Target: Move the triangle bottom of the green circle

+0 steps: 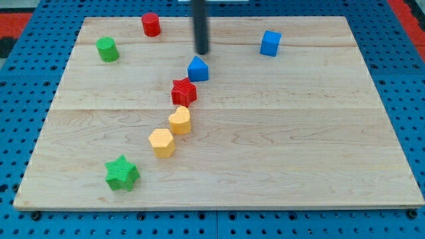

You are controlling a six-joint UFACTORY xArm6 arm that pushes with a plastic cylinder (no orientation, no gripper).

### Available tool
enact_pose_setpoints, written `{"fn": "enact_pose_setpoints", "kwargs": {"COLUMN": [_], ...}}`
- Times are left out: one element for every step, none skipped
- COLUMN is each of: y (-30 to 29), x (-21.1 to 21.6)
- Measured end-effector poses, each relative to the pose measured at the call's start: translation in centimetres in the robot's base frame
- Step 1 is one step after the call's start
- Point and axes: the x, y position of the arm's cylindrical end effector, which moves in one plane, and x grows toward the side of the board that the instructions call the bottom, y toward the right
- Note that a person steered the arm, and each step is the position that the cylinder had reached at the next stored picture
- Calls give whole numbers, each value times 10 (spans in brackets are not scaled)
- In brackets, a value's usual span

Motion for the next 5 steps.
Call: {"fn": "enact_pose_setpoints", "kwargs": {"y": [22, -22, -79, -139, -108], "x": [40, 48, 48, 47, 54]}}
